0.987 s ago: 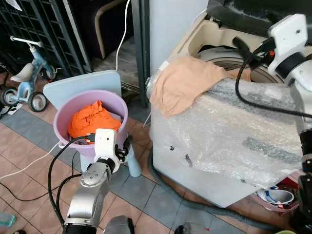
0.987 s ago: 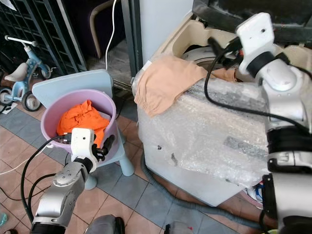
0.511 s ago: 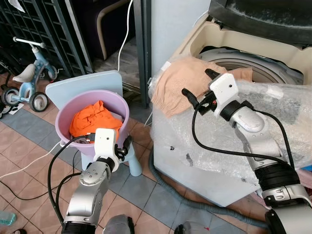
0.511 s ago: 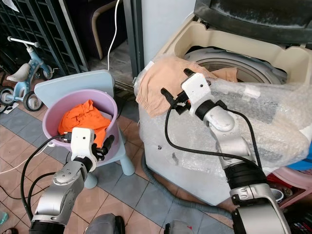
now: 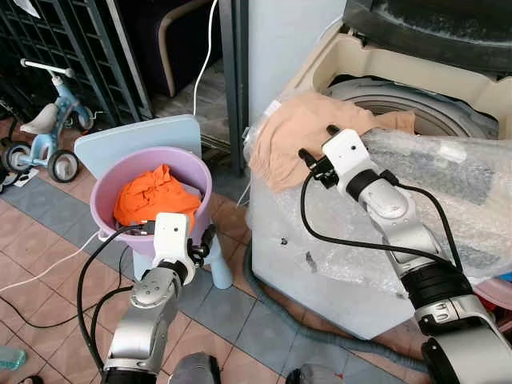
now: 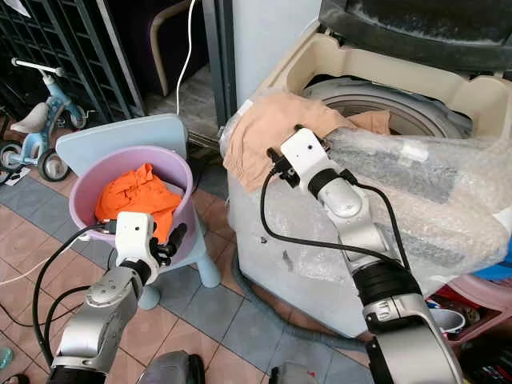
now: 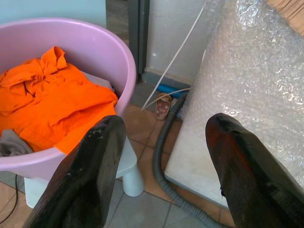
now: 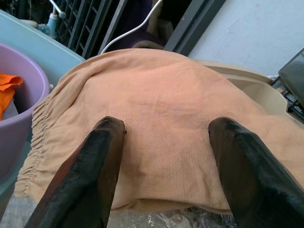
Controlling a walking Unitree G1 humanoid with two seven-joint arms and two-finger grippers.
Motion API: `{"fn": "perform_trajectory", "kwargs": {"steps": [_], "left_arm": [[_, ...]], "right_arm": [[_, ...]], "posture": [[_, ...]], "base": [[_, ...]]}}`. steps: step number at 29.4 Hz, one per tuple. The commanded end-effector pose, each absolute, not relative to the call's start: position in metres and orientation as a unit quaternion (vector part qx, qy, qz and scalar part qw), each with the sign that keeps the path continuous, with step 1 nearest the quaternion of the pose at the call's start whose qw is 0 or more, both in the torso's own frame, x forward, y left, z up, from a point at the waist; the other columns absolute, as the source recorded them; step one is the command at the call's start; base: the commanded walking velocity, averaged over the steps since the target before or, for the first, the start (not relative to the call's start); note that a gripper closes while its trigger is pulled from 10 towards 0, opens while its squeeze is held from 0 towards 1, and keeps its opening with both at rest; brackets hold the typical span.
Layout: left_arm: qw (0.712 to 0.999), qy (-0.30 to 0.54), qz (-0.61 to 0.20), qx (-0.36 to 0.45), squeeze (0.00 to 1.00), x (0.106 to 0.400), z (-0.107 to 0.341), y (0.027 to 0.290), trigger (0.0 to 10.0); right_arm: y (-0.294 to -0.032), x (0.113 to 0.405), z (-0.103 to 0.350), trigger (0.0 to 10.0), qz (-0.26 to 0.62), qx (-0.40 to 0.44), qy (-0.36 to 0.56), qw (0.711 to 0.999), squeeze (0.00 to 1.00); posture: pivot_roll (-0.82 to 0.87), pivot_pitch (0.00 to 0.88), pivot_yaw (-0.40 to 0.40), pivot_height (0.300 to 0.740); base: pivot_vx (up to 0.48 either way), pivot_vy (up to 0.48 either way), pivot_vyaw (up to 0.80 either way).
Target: Clothes washing
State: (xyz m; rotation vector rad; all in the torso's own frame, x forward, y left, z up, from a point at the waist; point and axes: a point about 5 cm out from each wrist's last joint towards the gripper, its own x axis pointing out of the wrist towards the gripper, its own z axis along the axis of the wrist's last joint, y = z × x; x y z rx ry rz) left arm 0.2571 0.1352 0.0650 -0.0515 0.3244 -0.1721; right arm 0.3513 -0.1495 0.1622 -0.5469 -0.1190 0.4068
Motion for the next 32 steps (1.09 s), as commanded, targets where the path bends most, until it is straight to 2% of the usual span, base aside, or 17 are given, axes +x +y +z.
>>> {"fn": "perform_trajectory", "kwargs": {"steps": [1, 8, 22, 27, 32], "left_arm": [[0.983, 0.164, -0.086, -0.023, 0.00, 0.257, 0.065, 0.136, 10.0], [0.982, 0.164, -0.087, -0.023, 0.00, 0.257, 0.065, 0.135, 10.0], [0.983, 0.163, -0.085, -0.023, 0.00, 0.258, 0.065, 0.135, 10.0], [0.983, 0.162, -0.084, -0.023, 0.00, 0.259, 0.065, 0.135, 10.0], [0.983, 0.161, -0.083, -0.022, 0.00, 0.259, 0.065, 0.135, 10.0]], "right_arm": [[-0.154, 0.352, 0.161, 0.0, 0.187, -0.275, -0.053, 0.942, 0.00], [-0.153, 0.350, 0.155, 0.0, 0.196, -0.293, -0.042, 0.935, 0.00], [-0.154, 0.353, 0.142, 0.0, 0.198, -0.258, 0.018, 0.946, 0.00], [-0.156, 0.356, 0.142, 0.0, 0.191, -0.200, 0.040, 0.960, 0.00], [-0.162, 0.369, 0.170, 0.0, 0.144, -0.099, -0.001, 0.985, 0.00]], "posture": [[-0.04, 0.074, 0.016, 0.740], [-0.05, 0.073, 0.016, 0.740], [-0.05, 0.069, 0.012, 0.740], [-0.04, 0.066, 0.011, 0.740], [-0.04, 0.063, 0.011, 0.740]], "base": [[0.000, 0.000, 0.00], [0.000, 0.000, 0.00], [0.000, 0.000, 0.00], [0.000, 0.000, 0.00], [0.000, 0.000, 0.00]]}}
